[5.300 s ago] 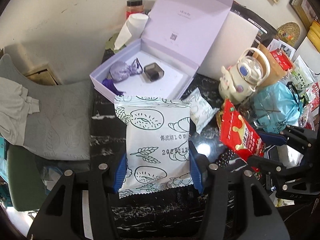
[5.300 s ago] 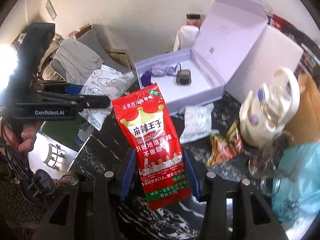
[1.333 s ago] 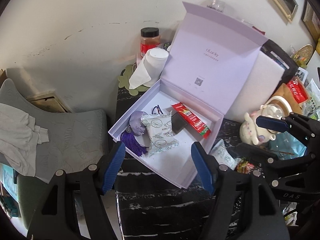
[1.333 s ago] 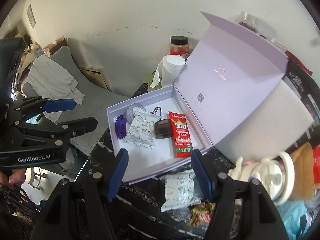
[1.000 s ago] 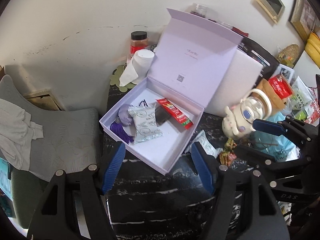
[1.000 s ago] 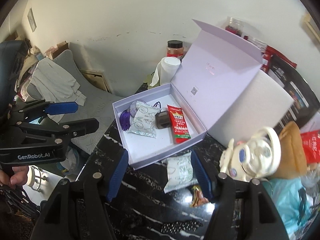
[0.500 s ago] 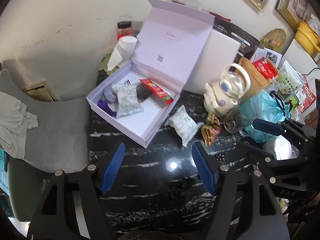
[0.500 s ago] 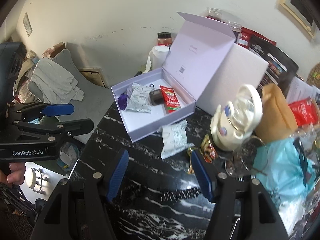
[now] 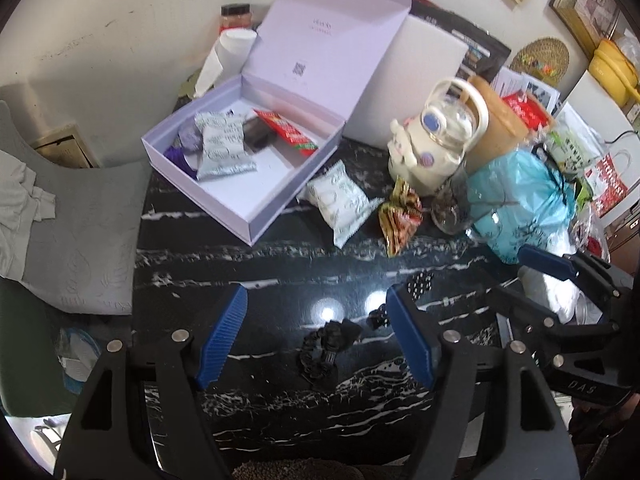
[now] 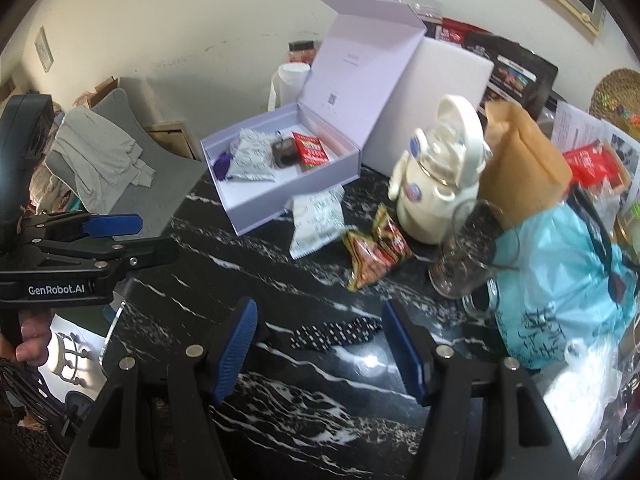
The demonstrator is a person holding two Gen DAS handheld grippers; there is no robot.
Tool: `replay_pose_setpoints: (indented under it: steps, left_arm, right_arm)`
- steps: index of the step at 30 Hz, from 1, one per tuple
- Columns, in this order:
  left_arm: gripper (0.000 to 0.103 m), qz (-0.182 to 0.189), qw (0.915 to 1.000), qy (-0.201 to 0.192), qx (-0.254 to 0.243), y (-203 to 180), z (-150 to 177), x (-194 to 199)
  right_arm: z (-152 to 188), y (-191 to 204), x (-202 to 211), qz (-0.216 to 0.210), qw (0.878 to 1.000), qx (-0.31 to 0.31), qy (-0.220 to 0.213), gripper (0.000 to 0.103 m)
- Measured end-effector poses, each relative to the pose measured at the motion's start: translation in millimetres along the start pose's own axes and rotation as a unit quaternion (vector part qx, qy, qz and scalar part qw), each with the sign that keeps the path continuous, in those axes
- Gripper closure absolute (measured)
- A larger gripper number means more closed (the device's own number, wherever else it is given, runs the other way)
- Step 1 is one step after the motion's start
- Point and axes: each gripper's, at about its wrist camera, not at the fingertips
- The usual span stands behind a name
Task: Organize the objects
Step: 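Lower both tools toward the black scrunchie and polka-dot scrunchie on the table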
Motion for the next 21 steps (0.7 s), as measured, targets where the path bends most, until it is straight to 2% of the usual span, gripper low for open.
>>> replay_pose_setpoints:
  steps: [8, 13, 21]
  left_arm:
    - [0.032, -0.01, 0.9994, 0.028, -0.019, -20, 29, -35]
    - [0.032, -0.004, 0.9989, 0.041, -0.025, -28, 43, -54]
    - [0.032, -0.009, 0.9973, 0.058, -0.043, -37, 59, -89]
  right_arm:
    - [28, -21, -24, 0.003, 1.0, -0.014, 0.025, 0.038]
    - [44, -33, -39, -0.004, 0.999, -0.023, 0.044, 0.029]
    - [56, -46, -67, -0.009, 0.997, -0.038, 0.063, 0.025]
Point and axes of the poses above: each gripper's, at about its wrist camera, not at the fingertips, and x roughly against the way its jaws point, y to its left, z to its underside, and after that the axes turned 7 degrees about -x, right-handed
